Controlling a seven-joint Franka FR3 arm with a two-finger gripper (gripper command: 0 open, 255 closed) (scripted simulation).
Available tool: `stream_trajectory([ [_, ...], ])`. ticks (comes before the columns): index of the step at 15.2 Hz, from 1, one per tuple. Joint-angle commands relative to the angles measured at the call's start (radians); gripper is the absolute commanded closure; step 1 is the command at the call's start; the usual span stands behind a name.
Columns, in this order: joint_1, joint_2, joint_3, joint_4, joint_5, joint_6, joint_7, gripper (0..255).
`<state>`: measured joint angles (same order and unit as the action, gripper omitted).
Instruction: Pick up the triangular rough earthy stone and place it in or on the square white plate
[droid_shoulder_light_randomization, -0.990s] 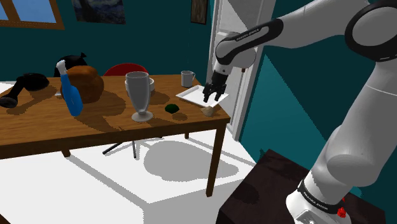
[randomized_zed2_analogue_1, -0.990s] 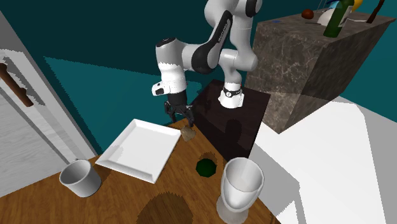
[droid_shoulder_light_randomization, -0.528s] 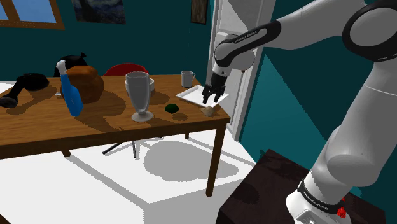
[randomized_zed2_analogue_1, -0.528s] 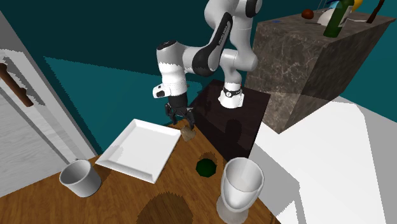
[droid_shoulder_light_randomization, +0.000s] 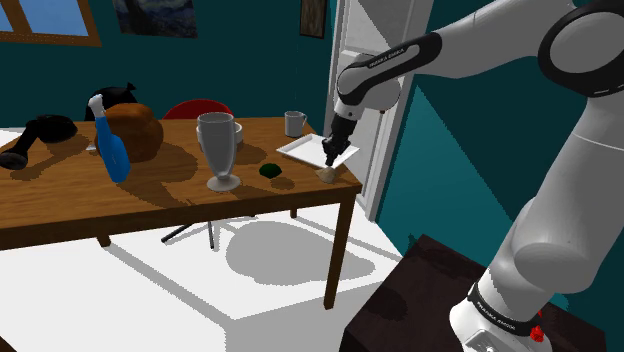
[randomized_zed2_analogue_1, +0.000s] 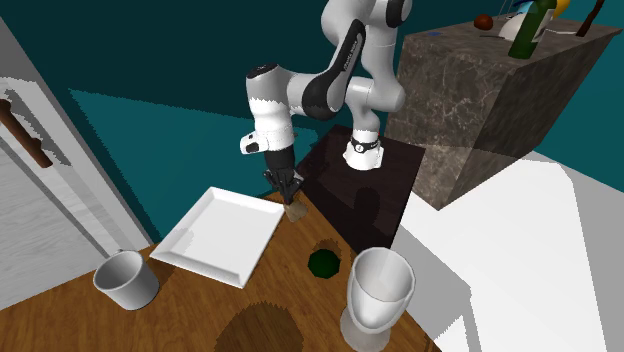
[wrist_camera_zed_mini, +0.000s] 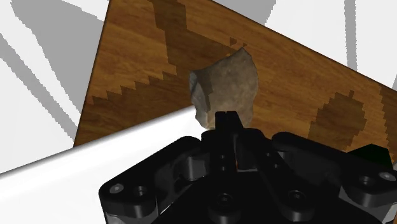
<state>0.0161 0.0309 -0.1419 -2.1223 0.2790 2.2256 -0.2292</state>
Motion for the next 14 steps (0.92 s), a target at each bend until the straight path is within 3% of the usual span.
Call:
stream_trajectory([
  [1,0.0,0.0,0.0,0.0,0.0,0.0,0.0,255],
  [3,0.0,0.0,0.0,0.0,0.0,0.0,0.0,255],
  [4,0.0,0.0,0.0,0.0,0.0,0.0,0.0,0],
  [6,0.056,0.034,0.036,0.067,-0.256,-0.155,0.293,0],
  [7,0.068,0.043,0.038,0.082,-0.287,-0.186,0.331,0],
  [14,0.068,0.081,0.037,0.021,-0.283,-0.088,0.328,0],
])
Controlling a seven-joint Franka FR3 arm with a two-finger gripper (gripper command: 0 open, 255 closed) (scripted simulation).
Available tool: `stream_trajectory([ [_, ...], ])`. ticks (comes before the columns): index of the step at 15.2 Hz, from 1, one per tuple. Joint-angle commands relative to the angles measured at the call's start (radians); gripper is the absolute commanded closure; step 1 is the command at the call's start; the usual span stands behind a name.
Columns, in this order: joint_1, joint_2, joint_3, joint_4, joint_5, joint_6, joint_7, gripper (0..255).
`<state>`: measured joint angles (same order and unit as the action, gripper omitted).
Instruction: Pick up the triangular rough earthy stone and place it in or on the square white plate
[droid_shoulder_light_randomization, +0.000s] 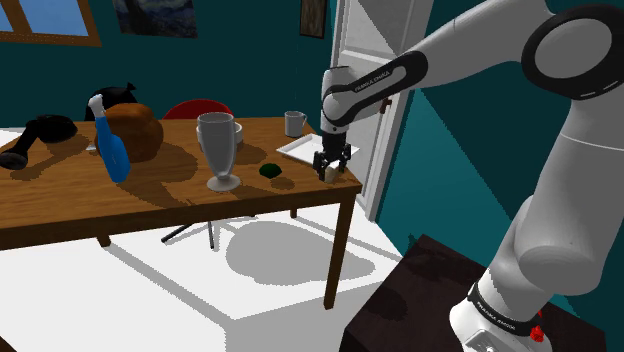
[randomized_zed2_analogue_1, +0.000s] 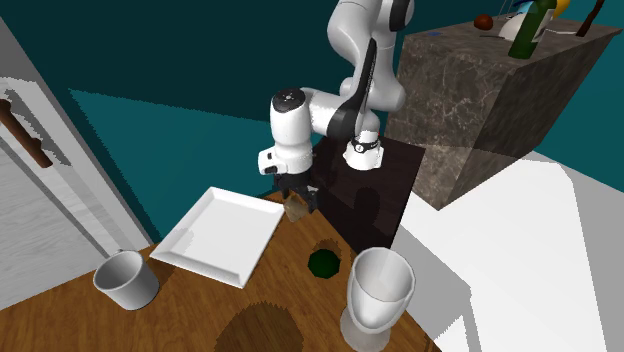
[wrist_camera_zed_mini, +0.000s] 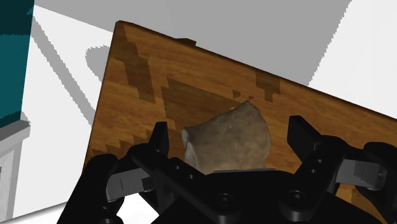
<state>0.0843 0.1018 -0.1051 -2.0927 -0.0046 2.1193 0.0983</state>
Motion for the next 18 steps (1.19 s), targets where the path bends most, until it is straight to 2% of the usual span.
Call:
stream_trajectory([
  [1,0.0,0.009,0.0,-0.009,0.0,0.019,0.0,0],
  [8,0.0,0.01,0.0,-0.009,0.0,0.019,0.0,0],
  [9,0.0,0.01,0.0,-0.009,0.0,0.019,0.0,255],
  [18,0.0,0.01,0.0,-0.009,0.0,0.019,0.0,255],
])
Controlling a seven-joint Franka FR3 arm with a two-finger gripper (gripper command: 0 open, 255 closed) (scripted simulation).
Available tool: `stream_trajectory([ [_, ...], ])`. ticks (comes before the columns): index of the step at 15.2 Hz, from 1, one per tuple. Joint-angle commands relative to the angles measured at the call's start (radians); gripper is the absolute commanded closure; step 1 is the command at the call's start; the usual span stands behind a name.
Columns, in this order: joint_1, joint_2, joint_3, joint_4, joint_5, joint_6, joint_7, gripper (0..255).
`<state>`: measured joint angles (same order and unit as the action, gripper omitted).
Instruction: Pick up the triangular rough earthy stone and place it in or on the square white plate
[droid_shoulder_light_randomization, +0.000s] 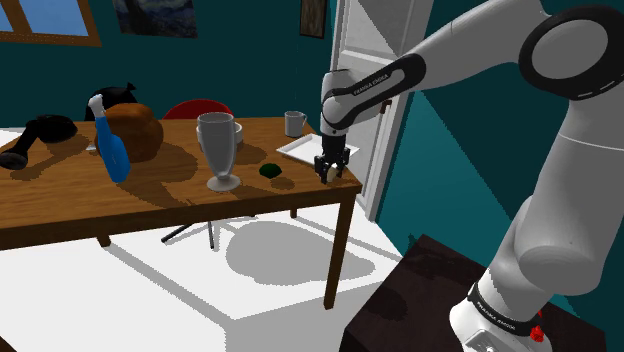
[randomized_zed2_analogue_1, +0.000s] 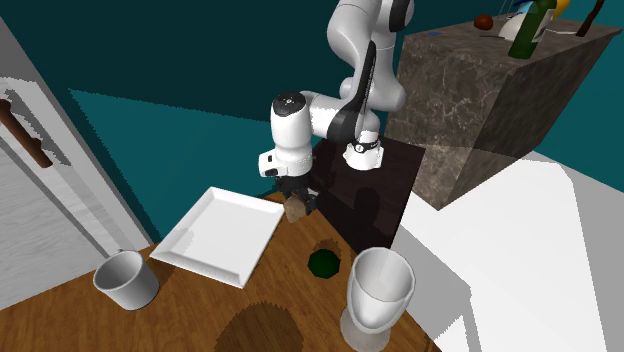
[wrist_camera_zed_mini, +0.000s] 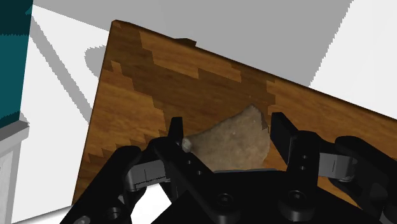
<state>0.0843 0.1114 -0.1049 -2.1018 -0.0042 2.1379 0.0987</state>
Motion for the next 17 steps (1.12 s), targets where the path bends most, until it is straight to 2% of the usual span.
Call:
stream_trajectory([
  [1,0.0,-0.007,0.0,0.006,-0.001,-0.012,0.0,255],
  [17,0.002,-0.087,0.0,0.13,-0.009,-0.217,0.004,255],
])
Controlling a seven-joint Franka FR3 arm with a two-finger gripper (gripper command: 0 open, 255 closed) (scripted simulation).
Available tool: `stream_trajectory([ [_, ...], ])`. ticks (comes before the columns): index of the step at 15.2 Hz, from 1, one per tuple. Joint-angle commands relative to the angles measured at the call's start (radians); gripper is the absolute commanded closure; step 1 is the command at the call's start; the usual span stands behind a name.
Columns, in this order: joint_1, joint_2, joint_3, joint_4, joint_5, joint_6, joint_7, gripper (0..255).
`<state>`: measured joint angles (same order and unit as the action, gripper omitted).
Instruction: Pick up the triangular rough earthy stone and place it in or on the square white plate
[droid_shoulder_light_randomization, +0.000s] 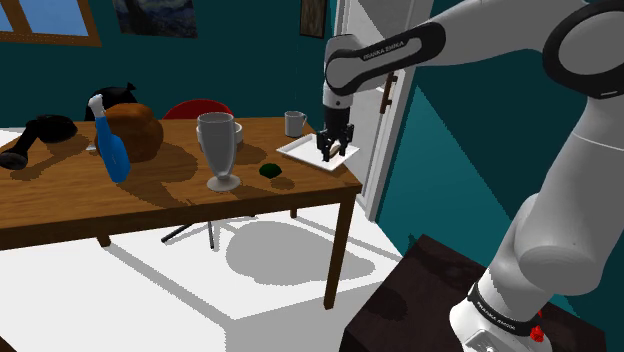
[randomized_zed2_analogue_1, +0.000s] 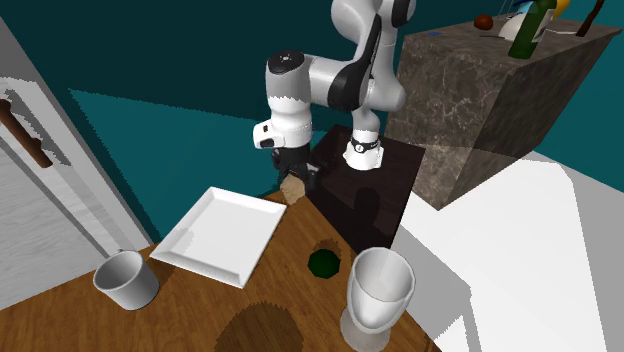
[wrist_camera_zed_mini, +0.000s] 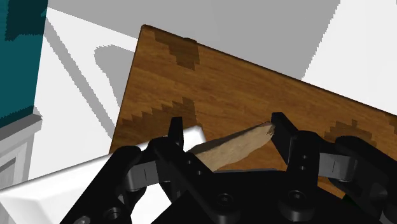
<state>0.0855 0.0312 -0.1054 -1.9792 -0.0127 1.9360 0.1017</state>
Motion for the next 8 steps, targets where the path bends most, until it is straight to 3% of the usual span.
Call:
stream_trajectory([
  [1,0.001,-0.008,0.001,0.009,-0.001,-0.017,0.001,255],
  [8,-0.063,0.225,-0.043,0.311,0.028,-0.087,-0.113,255],
])
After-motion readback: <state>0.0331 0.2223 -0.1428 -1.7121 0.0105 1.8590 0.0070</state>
